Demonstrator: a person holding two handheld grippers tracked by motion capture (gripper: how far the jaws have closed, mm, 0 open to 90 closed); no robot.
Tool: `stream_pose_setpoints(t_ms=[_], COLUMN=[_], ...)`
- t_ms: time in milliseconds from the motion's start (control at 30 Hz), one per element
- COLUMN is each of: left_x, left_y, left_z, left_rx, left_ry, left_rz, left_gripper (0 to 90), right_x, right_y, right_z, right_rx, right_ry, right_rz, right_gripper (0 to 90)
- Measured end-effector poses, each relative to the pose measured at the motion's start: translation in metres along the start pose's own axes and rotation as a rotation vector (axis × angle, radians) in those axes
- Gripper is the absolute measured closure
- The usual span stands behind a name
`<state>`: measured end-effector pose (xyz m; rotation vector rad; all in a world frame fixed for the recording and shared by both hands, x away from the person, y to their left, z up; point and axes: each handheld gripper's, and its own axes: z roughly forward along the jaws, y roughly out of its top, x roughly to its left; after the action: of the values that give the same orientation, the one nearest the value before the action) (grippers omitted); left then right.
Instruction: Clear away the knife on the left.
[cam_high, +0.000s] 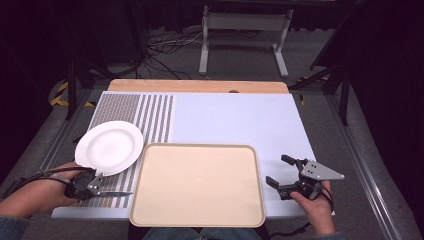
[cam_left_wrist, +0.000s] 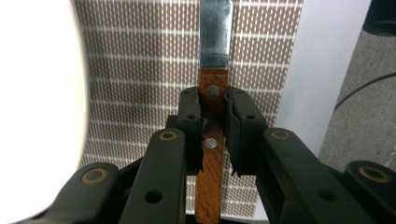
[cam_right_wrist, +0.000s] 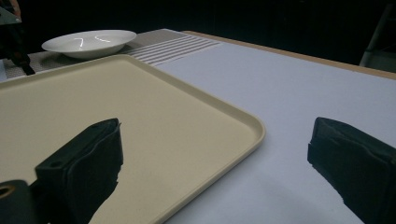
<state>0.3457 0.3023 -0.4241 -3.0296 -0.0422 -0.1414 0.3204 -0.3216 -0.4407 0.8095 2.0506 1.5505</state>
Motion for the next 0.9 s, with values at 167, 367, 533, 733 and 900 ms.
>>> stream_pose_setpoints(t_ms=[167, 367, 533, 733, 900], left_x=[-0.001, 0.000, 0.002, 0.003, 0.004], left_y=[-0.001, -0.004, -0.009, -0.011, -0.013], left_z=[-0.014, -0.034, -0.049, -0.060, -0.065], left_rx=[-0.017, -0.066, -0.146, -0.196, -0.265], left_ry=[0.009, 0.034, 0.040, -0.006, -0.071], left_rz=[-0.016, -0.054, -0.099, -0.202, -0.318], left_gripper=[77.8, 77.8, 77.8, 77.7, 77.7], right_x=[0.000, 0.000, 0.000, 0.000, 0.001], right_y=[0.000, 0.000, 0.000, 0.001, 0.001], right_z=[0.001, 0.000, 0.000, -0.001, -0.001], right_rx=[0.004, -0.003, -0.009, -0.010, -0.010], right_ry=[-0.001, 0.001, 0.001, -0.001, -0.002], right_rz=[0.000, 0.004, 0.007, 0.005, 0.002], right_gripper=[3.9, 3.9, 3.9, 3.9, 3.9])
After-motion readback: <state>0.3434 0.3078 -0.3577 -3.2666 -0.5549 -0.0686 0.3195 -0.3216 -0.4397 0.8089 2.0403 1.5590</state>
